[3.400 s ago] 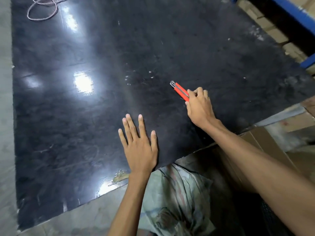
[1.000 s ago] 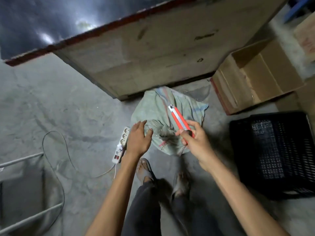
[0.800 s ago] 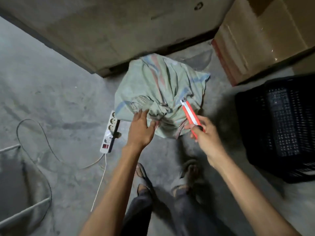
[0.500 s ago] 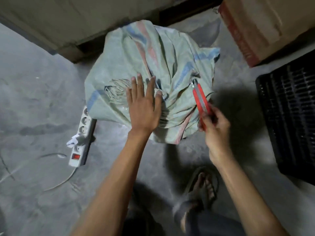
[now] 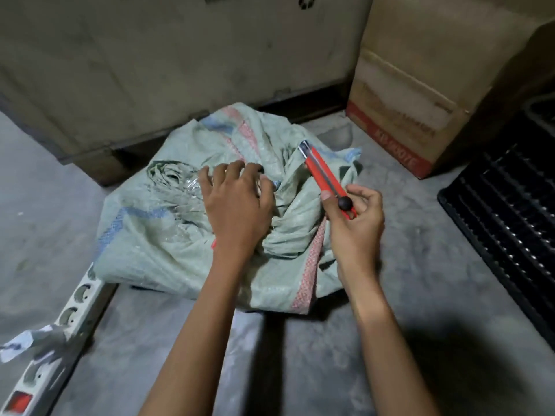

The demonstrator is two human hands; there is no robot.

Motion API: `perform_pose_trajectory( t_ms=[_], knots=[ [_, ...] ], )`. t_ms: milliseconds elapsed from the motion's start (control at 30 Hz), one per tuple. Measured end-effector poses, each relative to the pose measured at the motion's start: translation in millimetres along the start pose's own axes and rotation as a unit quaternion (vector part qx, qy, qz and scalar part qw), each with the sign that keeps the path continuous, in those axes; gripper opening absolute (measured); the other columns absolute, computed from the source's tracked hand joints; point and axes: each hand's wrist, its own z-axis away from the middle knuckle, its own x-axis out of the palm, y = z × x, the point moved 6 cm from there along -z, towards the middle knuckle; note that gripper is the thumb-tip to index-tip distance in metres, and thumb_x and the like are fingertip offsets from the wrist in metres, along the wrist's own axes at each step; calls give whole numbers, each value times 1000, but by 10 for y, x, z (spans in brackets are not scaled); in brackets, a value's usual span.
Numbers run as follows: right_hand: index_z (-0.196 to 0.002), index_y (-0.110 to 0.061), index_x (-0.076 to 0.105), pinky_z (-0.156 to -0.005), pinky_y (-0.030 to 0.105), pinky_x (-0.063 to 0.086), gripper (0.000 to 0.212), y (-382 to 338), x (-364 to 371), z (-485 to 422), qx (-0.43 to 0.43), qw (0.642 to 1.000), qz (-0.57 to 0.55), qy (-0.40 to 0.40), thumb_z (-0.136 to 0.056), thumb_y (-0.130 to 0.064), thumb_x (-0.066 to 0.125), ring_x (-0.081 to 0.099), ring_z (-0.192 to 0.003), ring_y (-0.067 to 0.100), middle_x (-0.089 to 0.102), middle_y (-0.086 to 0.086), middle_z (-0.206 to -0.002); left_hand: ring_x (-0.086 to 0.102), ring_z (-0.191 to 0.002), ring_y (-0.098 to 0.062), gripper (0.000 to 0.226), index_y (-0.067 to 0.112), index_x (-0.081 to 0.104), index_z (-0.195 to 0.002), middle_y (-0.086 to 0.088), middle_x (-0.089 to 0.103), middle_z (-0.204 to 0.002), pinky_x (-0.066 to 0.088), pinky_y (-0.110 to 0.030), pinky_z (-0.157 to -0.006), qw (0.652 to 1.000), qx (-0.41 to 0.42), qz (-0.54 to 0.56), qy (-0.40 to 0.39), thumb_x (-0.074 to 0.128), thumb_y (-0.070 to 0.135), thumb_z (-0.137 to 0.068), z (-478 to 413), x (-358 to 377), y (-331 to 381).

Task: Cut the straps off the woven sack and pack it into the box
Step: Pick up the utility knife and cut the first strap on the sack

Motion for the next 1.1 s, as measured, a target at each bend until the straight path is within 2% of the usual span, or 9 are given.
perform_pose_trajectory(
  t_ms=[100, 200, 300, 433, 567, 667, 800, 967, 1100],
  knots=[
    [-101, -6, 54, -75, 24, 51, 34, -210, 34, 30, 18, 997, -62, 29, -77, -2, 79, 61, -73, 6, 65, 4, -83, 56, -120, -24, 33, 25, 75, -108, 2, 72, -121, 24, -48, -119, 999, -18, 18, -35, 46, 37, -94, 28, -105, 64],
    [-94, 0, 57, -69, 18, 51, 31, -299, -30, 243, 4, 997, -70, 31, -75, 1, 81, 63, -68, -1, 67, 1, -79, 55, -119, -25, 31, 25, 75, -107, 2, 71, -121, 24, -49, -118, 999, -9, 30, -40, 49, 35, -94, 81, -183, 56],
    [-83, -5, 62, -71, 28, 55, 24, -249, -72, 342, -11, 997, -79, 23, -72, -1, 83, 67, -72, 9, 72, 6, -81, 58, -117, -26, 27, 24, 76, -105, 0, 73, -119, 26, -49, -118, 998, 11, 56, -3, 53, 34, -93, 124, -179, -29],
    [-91, -11, 74, -65, 23, 57, 21, -329, -50, 301, -17, 998, -45, 40, -73, -5, 83, 69, -72, 18, 73, 19, -95, 57, -119, -26, 27, 23, 75, -107, 0, 72, -120, 24, -49, -119, 997, 7, 74, -10, 54, 33, -94, 171, -225, -42],
    [-103, -4, 75, -65, 21, 58, 28, -446, -31, 315, -41, 999, -5, 22, -78, -13, 82, 73, -72, 19, 68, 15, -105, 57, -120, -27, 25, 20, 74, -110, -2, 71, -122, 22, -49, -121, 996, 21, 89, -11, 55, 30, -96, 170, -302, -49],
    [-104, -7, 76, -61, 14, 56, 26, -487, 54, 264, -90, 993, 79, 9, -81, -19, 79, 72, -67, 9, 65, 9, -101, 58, -117, -27, 25, 19, 73, -109, -1, 72, -119, 25, -50, -120, 996, 28, 85, 7, 55, 30, -96, 206, -258, -88],
    [-104, -8, 75, -61, 16, 57, 20, -512, 76, 204, -90, 992, 86, 34, -85, -18, 75, 72, -64, 10, 67, 12, -100, 57, -117, -24, 25, 24, 74, -106, 2, 71, -118, 25, -48, -119, 996, 26, 80, 2, 53, 34, -96, 185, -253, -49],
    [-100, -6, 76, -59, 18, 56, 17, -478, 109, 160, -59, 997, 25, 41, -86, -16, 74, 74, -65, 15, 74, 16, -92, 55, -119, -19, 40, 30, 74, -105, 6, 70, -119, 23, -46, -119, 993, 34, 112, -15, 37, 40, -98, 135, -230, -33],
    [-100, -5, 75, -58, 20, 55, 18, -496, 200, 128, -24, 998, -11, 50, -86, -17, 74, 70, -56, 10, 74, 7, -74, 55, -115, -14, 56, 29, 70, -108, 10, 70, -113, 23, -46, -117, 985, 13, 169, -28, 19, 52, -102, 102, -261, -14]
  ],
)
